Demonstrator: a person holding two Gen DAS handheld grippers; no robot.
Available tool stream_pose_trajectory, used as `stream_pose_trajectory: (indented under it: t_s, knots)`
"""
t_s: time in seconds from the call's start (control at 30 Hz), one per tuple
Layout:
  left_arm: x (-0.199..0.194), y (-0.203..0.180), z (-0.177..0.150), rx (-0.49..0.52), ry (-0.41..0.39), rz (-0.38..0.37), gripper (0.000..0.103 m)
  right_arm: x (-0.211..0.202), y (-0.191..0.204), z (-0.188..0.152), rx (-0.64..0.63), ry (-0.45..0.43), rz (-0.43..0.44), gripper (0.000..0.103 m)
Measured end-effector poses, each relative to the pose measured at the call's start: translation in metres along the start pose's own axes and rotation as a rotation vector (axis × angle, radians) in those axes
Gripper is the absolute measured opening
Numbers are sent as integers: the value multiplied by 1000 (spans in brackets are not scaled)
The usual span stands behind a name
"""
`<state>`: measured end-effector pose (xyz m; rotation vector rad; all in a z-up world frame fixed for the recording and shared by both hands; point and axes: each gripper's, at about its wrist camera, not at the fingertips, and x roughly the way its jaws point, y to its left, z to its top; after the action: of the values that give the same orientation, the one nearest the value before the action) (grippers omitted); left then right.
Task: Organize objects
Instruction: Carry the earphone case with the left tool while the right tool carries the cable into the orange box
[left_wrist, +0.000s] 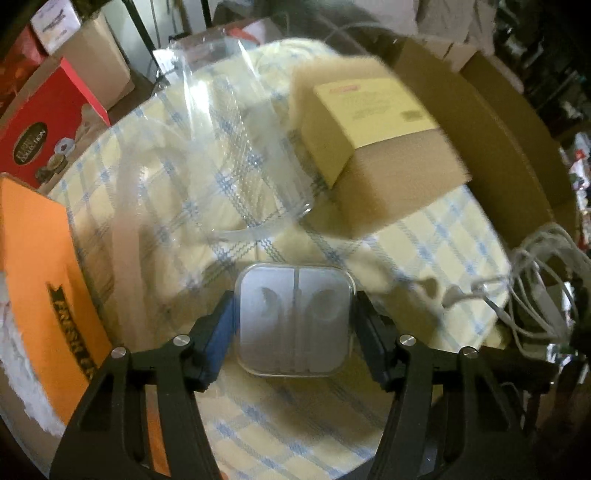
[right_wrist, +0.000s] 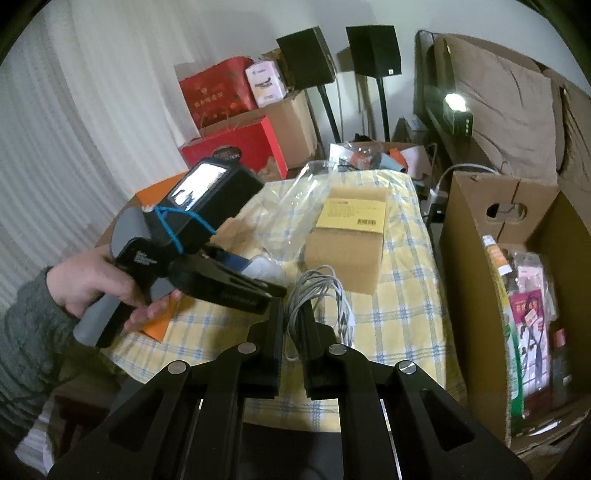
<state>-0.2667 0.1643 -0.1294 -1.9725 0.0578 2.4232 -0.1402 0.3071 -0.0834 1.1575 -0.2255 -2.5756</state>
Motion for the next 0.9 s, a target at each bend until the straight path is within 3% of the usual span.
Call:
stream_pose_trajectory:
  t_s: [0.13,0.37,0.67,0.9]
  knots:
    - [-35,-5,-20,-23,-64,-18,59,-10,7,9,-26,-19,-10,7]
    - [-91,29,-26,-53,-166,-89,59,-22,30,25,-69,-57,7,7]
    - [-155,85,-58,-126,-252,-45,59,-29,80,44,-163,-92,67,7]
    - [-162,138,-93,-224,-245,-8,59,-19,123,55,-220,-93,140,7]
